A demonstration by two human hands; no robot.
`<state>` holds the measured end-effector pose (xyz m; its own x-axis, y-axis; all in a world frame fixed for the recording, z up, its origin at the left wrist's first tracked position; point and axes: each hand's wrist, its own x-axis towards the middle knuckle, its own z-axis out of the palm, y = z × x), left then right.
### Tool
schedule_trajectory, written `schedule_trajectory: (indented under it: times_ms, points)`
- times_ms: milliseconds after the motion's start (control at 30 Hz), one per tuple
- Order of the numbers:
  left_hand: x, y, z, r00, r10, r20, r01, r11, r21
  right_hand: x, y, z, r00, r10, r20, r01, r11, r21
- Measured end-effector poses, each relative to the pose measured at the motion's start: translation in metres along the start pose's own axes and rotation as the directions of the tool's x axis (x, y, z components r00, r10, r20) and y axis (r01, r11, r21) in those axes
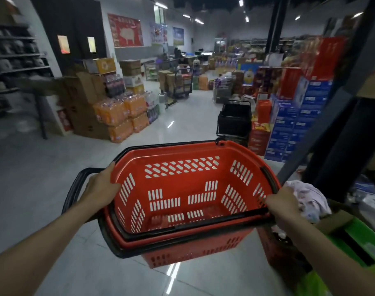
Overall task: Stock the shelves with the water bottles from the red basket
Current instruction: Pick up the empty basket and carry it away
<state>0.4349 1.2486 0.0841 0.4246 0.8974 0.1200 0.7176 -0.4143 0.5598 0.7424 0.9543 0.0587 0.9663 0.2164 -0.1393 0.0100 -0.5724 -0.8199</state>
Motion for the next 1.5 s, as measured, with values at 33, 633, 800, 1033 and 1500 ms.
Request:
schedule_trajectory:
  times_ms: [33, 633, 800, 1033, 1500]
  points:
    - [0.026, 0.000, 0.002, 1.000, -0.003, -0.011, 0.003, 1.000, 0.008, 0.021, -0.015, 0.016, 1.000, -0.007, -0.003, 0.007, 1.000, -0.002]
    - [0.506, -0.057, 0.092, 0.996, -0.077, 0.034, 0.074, 0.994, 0.078, 0.329, -0.239, 0.365, 0.997, 0.077, -0.011, -0.078, 0.996, -0.042]
    - [0.653, -0.042, 0.120, 0.997, -0.011, 0.079, 0.007, 0.999, 0.050, 0.420, -0.291, 0.433, 0.990, 0.128, -0.062, -0.131, 0.990, -0.049]
    - [0.843, -0.034, 0.226, 0.989, 0.079, 0.125, -0.083, 0.996, 0.024, 0.590, -0.304, 0.553, 0.978, 0.193, -0.080, -0.196, 0.980, -0.035]
    - [1.103, -0.156, 0.523, 0.907, 0.077, 0.414, -0.058, 0.997, -0.057, 0.808, -0.187, 0.847, 0.909, 0.387, -0.153, -0.398, 0.916, -0.048]
